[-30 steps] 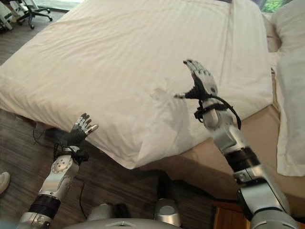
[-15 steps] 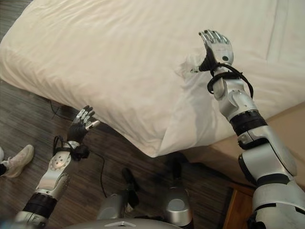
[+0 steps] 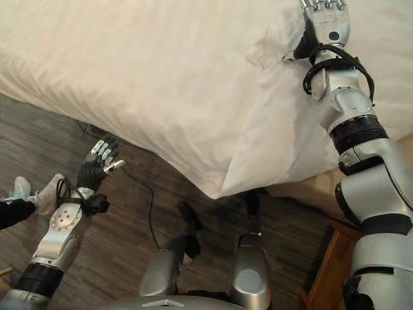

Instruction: Making the bed.

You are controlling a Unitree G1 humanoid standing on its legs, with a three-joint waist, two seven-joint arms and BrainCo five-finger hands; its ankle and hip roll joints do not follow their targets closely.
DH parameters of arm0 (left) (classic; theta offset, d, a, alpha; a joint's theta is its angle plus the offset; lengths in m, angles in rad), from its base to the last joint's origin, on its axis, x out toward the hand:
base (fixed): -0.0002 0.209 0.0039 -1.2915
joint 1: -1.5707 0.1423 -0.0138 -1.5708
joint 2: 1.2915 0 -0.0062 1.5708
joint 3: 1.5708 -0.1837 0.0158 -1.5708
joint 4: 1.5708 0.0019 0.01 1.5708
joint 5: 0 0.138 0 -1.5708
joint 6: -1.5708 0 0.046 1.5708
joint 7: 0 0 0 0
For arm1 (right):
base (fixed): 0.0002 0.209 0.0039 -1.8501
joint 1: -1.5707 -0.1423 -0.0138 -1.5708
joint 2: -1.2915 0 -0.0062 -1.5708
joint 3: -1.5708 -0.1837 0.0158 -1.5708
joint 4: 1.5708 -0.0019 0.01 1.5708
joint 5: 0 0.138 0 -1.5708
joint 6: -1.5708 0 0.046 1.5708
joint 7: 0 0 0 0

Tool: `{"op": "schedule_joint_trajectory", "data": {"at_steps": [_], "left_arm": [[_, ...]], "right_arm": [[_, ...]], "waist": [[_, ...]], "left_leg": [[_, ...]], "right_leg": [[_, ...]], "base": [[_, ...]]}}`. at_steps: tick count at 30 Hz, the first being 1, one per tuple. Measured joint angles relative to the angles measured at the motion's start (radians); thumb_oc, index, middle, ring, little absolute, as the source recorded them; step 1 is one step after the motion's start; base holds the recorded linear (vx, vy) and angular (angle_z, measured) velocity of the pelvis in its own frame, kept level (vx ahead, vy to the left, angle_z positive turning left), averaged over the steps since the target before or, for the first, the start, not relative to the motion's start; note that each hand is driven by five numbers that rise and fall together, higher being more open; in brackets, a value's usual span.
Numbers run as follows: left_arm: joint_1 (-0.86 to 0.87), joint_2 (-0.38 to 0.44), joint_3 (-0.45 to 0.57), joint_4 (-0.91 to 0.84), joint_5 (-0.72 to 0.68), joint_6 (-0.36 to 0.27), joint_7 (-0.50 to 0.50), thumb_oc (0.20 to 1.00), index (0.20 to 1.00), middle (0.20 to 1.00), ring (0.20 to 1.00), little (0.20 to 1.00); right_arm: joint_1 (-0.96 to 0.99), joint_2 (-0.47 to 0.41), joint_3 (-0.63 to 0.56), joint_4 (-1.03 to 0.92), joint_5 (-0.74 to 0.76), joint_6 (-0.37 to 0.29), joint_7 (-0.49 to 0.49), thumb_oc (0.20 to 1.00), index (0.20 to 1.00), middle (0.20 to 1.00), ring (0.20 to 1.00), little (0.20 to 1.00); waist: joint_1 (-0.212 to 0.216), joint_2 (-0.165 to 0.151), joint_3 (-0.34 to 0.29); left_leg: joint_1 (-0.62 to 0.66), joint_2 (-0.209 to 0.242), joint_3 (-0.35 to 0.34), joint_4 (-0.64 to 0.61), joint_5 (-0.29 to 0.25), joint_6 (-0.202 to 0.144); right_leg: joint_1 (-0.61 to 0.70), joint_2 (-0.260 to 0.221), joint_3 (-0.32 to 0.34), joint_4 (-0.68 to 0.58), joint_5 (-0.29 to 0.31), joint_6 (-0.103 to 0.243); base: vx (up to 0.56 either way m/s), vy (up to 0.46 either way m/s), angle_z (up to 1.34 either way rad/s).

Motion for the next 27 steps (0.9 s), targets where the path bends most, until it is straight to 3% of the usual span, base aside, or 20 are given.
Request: {"op": "schedule_joint_trajectory", "data": {"at_steps": [1, 5, 7, 9, 11, 12, 13, 14, 15, 17, 18, 19, 21, 22, 23, 24, 25, 27], "left_arm": [[0.015, 0.005, 0.024, -0.019, 0.0, -0.003, -0.008, 1.0, 1.0, 1.0, 1.0, 1.0], [0.062, 0.002, 0.062, -0.065, 0.0, -0.003, -0.015, 1.0, 1.0, 1.0, 1.0, 1.0], [0.093, -0.017, 0.075, -0.102, 0.0, -0.002, -0.03, 1.0, 1.0, 1.0, 1.0, 1.0], [0.098, -0.025, 0.073, -0.11, -0.002, -0.001, -0.03, 1.0, 1.0, 1.0, 1.0, 1.0], [0.092, -0.016, 0.074, -0.127, -0.031, 0.009, -0.035, 1.0, 1.0, 1.0, 1.0, 1.0], [0.084, -0.031, 0.055, -0.134, -0.039, 0.026, -0.036, 1.0, 1.0, 1.0, 1.0, 1.0], [0.056, -0.024, 0.05, -0.143, -0.04, 0.032, -0.035, 1.0, 1.0, 1.0, 1.0, 1.0], [0.007, -0.029, 0.011, -0.122, -0.04, 0.036, -0.041, 1.0, 1.0, 1.0, 1.0, 1.0], [0.043, -0.033, -0.029, -0.107, -0.039, 0.051, -0.043, 1.0, 1.0, 1.0, 1.0, 1.0], [0.055, -0.065, -0.053, -0.105, -0.037, 0.062, -0.057, 1.0, 1.0, 1.0, 1.0, 1.0], [0.048, -0.07, -0.053, -0.104, -0.036, 0.066, -0.06, 1.0, 1.0, 1.0, 1.0, 1.0], [0.014, -0.073, -0.055, -0.088, -0.029, 0.069, -0.067, 1.0, 1.0, 1.0, 1.0, 1.0], [0.038, -0.055, -0.05, -0.071, -0.022, 0.086, -0.066, 1.0, 1.0, 1.0, 1.0, 1.0], [0.052, -0.049, -0.048, -0.056, -0.019, 0.091, -0.064, 1.0, 1.0, 1.0, 1.0, 1.0], [0.064, -0.048, -0.044, -0.053, -0.019, 0.1, -0.063, 1.0, 1.0, 1.0, 1.0, 1.0], [0.087, -0.047, -0.042, -0.059, -0.018, 0.11, -0.06, 1.0, 1.0, 1.0, 1.0, 1.0], [0.096, -0.062, -0.046, -0.038, -0.003, 0.107, -0.047, 1.0, 1.0, 1.0, 1.0, 1.0], [0.073, -0.1, -0.037, 0.095, 0.026, 0.115, -0.02, 1.0, 1.0, 1.0, 1.0, 1.0]], "right_arm": [[-0.005, -0.003, 0.0, 0.012, 0.003, -0.002, -0.002, 0.2, 0.2, 0.2, 0.2, 0.2], [-0.006, -0.007, 0.003, 0.002, 0.004, -0.004, 0.0, 0.2, 0.2, 0.2, 0.2, 0.2], [0.042, -0.024, -0.028, -0.112, 0.003, 0.007, 0.002, 0.2, 0.2, 0.2, 0.2, 0.2], [0.104, -0.035, -0.051, -0.207, 0.003, 0.016, 0.002, 0.2, 0.2, 0.2, 0.2, 0.2], [0.24, -0.033, -0.116, -0.347, 0.003, 0.017, 0.0, 0.2, 0.2, 0.2, 0.2, 0.2], [0.309, -0.036, -0.146, -0.405, 0.008, 0.021, 0.0, 0.2, 0.2, 0.2, 0.2, 0.2], [0.426, -0.011, -0.254, -0.472, 0.024, 0.022, -0.001, 0.2, 0.2, 0.2, 0.2, 0.2], [0.572, 0.06, -0.408, -0.508, 0.029, 0.009, -0.012, 0.2, 0.2, 0.2, 0.2, 0.2], [0.653, 0.137, -0.447, -0.513, 0.033, 0.016, -0.019, 0.2, 0.2, 0.2, 0.2, 0.2], [0.683, 0.112, -0.476, -0.504, 0.038, 0.02, -0.023, 0.2, 0.2, 0.2, 0.2, 0.2], [0.712, 0.108, -0.488, -0.507, 0.038, 0.02, -0.022, 0.2, 0.2, 0.2, 0.2, 0.2], [0.802, 0.139, -0.536, -0.507, 0.042, 0.024, -0.019, 0.2, 0.2, 0.2, 0.2, 0.2], [0.897, 0.222, -0.522, -0.487, 0.062, 0.032, 0.003, 0.2, 0.2, 0.2, 0.2, 0.2], [0.896, 0.247, -0.499, -0.465, 0.065, 0.031, 0.008, 0.2, 0.2, 0.2, 0.2, 0.2], [0.894, 0.263, -0.485, -0.451, 0.071, 0.032, 0.012, 0.2, 0.2, 0.2, 0.2, 0.2], [0.908, 0.274, -0.461, -0.448, 0.076, 0.027, 0.024, 0.2, 0.2, 0.2, 0.2, 0.2], [0.909, 0.288, -0.467, -0.472, 0.078, 0.023, 0.026, 0.2, 0.2, 0.2, 0.2, 0.2], [0.927, 0.358, -0.455, -0.498, 0.079, 0.015, 0.024, 0.2, 0.2, 0.2, 0.2, 0.2]], "waist": [[0.001, 0.018, 0.004], [-0.003, 0.027, 0.001], [-0.003, 0.026, 0.001], [-0.006, -0.015, 0.0], [-0.024, -0.116, -0.004], [-0.019, -0.163, -0.001], [-0.023, -0.22, 0.013], [-0.038, -0.294, 0.005], [-0.037, -0.332, -0.018], [-0.111, -0.284, -0.059], [-0.139, -0.281, -0.061], [-0.152, -0.309, -0.062], [-0.157, -0.35, -0.083], [-0.158, -0.343, -0.084], [-0.15, -0.335, -0.085], [-0.102, -0.322, -0.086], [-0.097, -0.308, -0.094], [-0.063, -0.319, -0.129]], "left_leg": [[-0.018, -0.001, 0.004, 0.0, 0.0, 0.0], [-0.019, 0.004, 0.009, 0.0, 0.0, 0.0], [0.006, 0.008, 0.02, 0.0, 0.0, 0.0], [0.049, 0.017, 0.027, 0.001, 0.0, 0.0], [0.055, 0.049, 0.017, 0.08, 0.003, -0.005], [0.039, 0.068, -0.018, 0.164, 0.008, -0.017], [0.002, 0.069, -0.114, 0.271, 0.017, -0.076], [-0.083, 0.065, -0.203, 0.56, -0.052, -0.163], [-0.011, 0.052, -0.153, 0.612, -0.178, -0.126], [0.14, -0.01, -0.06, 0.464, -0.291, -0.059], [0.188, -0.052, -0.045, 0.367, -0.31, -0.033], [0.258, -0.104, -0.049, 0.188, -0.273, 0.028], [0.279, -0.116, -0.03, 0.128, -0.219, 0.057], [0.266, -0.095, -0.004, 0.128, -0.205, 0.078], [0.258, -0.08, 0.012, 0.131, -0.201, 0.085], [0.272, -0.048, 0.047, 0.125, -0.183, 0.09], [0.267, -0.029, 0.055, 0.117, -0.18, 0.097], [0.289, -0.011, 0.123, 0.091, -0.131, 0.073]], "right_leg": [[-0.02, -0.002, 0.003, 0.0, 0.003, 0.002], [-0.025, 0.004, 0.01, 0.0, 0.004, 0.002], [-0.008, 0.009, 0.022, 0.0, 0.006, -0.002], [0.022, 0.027, 0.042, 0.001, 0.008, -0.005], [0.012, 0.045, 0.044, 0.104, -0.048, -0.032], [-0.019, 0.051, 0.026, 0.239, -0.117, -0.083], [-0.056, 0.02, -0.021, 0.378, -0.193, -0.188], [-0.017, -0.027, -0.051, 0.378, -0.217, -0.126], [0.065, -0.046, -0.055, 0.308, -0.184, -0.084], [0.082, -0.02, -0.07, 0.273, -0.131, -0.065], [0.078, -0.023, -0.081, 0.27, -0.118, -0.053], [0.061, -0.023, -0.055, 0.286, -0.101, -0.016], [0.062, -0.02, 0.023, 0.239, -0.011, 0.081], [0.052, -0.016, 0.032, 0.278, -0.013, 0.1], [0.011, -0.025, 0.009, 0.427, -0.06, 0.083], [-0.002, -0.07, -0.023, 0.655, -0.138, 0.059], [0.059, -0.112, 0.004, 0.644, -0.156, 0.087], [0.163, -0.191, 0.04, 0.597, -0.173, 0.117]], "base": [[-0.1, 0.008, -0.11], [-0.05, -0.025, -0.06], [-0.05, -0.102, -0.16], [-0.13, -0.213, -0.26], [-0.26, -0.436, -0.07], [-0.21, -0.243, 0.4], [-0.08, 0.039, 0.93], [-0.15, 0.121, 0.98], [-0.2, 0.102, 0.59], [-0.29, 0.091, 0.13], [-0.27, 0.016, 0.32], [-0.23, 0.003, 0.28], [-0.31, -0.021, -0.08], [-0.26, -0.085, -0.25], [-0.12, -0.092, -0.63], [-0.1, -0.175, -0.69], [-0.1, -0.216, -0.87], [-0.07, -0.275, -0.88]]}}
